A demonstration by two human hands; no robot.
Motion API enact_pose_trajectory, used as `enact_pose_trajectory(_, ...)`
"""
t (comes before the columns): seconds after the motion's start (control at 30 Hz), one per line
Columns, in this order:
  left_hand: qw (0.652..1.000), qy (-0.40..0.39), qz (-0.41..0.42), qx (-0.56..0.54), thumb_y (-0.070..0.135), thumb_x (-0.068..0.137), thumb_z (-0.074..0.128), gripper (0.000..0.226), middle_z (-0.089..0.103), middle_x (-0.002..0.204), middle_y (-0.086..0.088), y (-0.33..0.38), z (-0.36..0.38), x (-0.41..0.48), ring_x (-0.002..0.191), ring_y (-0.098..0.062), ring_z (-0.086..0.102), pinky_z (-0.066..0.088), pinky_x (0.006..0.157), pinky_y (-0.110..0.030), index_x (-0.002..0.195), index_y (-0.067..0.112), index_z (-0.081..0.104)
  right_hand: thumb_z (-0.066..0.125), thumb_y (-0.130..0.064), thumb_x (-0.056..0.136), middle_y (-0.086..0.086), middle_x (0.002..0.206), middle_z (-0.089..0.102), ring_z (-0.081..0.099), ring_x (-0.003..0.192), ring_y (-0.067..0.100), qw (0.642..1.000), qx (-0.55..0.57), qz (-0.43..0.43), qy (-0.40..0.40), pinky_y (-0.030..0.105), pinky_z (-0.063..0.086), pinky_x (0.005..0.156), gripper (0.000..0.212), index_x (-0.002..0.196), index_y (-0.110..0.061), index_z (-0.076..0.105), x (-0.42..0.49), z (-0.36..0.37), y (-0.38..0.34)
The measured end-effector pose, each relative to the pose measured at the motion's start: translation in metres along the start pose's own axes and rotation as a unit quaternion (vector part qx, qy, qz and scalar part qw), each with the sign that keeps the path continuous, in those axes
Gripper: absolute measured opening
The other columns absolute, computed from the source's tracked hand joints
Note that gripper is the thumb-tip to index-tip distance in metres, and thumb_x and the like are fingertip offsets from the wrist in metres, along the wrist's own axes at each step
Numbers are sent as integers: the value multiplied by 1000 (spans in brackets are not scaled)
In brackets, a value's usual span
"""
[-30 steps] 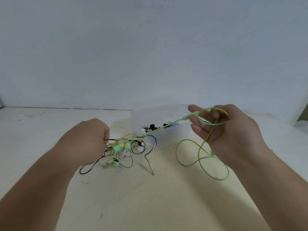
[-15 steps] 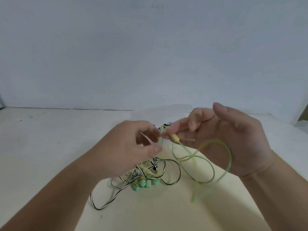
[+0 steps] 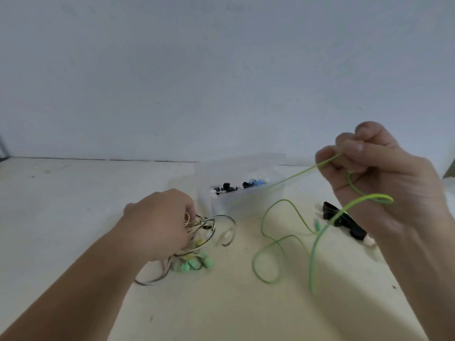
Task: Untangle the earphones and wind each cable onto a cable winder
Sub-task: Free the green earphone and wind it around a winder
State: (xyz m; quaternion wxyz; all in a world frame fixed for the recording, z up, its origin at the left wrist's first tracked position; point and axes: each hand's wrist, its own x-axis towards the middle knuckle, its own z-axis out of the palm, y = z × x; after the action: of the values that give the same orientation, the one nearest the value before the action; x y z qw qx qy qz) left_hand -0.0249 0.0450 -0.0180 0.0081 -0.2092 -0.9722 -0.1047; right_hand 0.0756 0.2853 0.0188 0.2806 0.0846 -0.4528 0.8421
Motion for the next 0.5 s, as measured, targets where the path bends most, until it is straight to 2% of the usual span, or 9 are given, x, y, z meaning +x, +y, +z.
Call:
enact_pose_trajectory(0.13,998,27,-23,60,30,73,72,26,52,86,16,1,-6,-4,84,-8,53,36,78,-29,82,34,48,49,5,70,-2,54,38,29,44,9,999,-27,19,26,30,56,79,21,69,-15,53,2,0,4)
enact_pose_trajectory(0.2,999,16,-17,23,42,72,76,30,54,88,15,1,-6,-5,85,-8,55,41,81,-31,83,34,50,44,15,76,3,59,40,31,40,11,994,-99,32,42,31,58,75,30,69,-11,56,2,-1,7)
enact_pose_trajectory(0.27,998,11,1,-62,47,69,79,32,55,91,15,3,-6,-6,86,-7,55,46,85,-35,86,35,54,37,21,81,7,65,44,37,40,15,988,-140,46,41,32,59,73,35,73,-6,58,2,-2,10)
enact_pose_trajectory(0.33,995,9,50,-83,49,71,78,33,53,97,17,9,-5,-7,90,-5,52,45,85,-33,95,39,58,34,23,80,10,70,48,44,44,19,990,-131,53,15,31,58,69,36,75,-3,59,2,-3,14)
enact_pose_trajectory(0.43,990,-38,125,-54,52,83,70,33,51,112,19,20,1,-9,108,-6,44,38,98,-32,113,42,62,42,19,72,10,73,52,46,49,18,994,-89,55,-18,30,55,68,33,71,-7,62,1,-2,15)
enact_pose_trajectory(0.47,988,-52,139,-51,49,88,66,25,54,113,19,22,4,-9,108,-7,44,37,99,-33,111,39,65,44,15,69,8,73,52,46,50,16,996,-65,56,-22,30,55,69,31,69,-10,63,1,-2,14)
enact_pose_trajectory(0.5,986,-61,146,-52,45,93,61,18,58,109,16,23,7,-7,103,-7,48,40,93,-31,105,33,68,45,12,67,6,73,52,44,51,14,998,-38,56,-20,29,53,70,30,68,-11,63,1,-1,12)
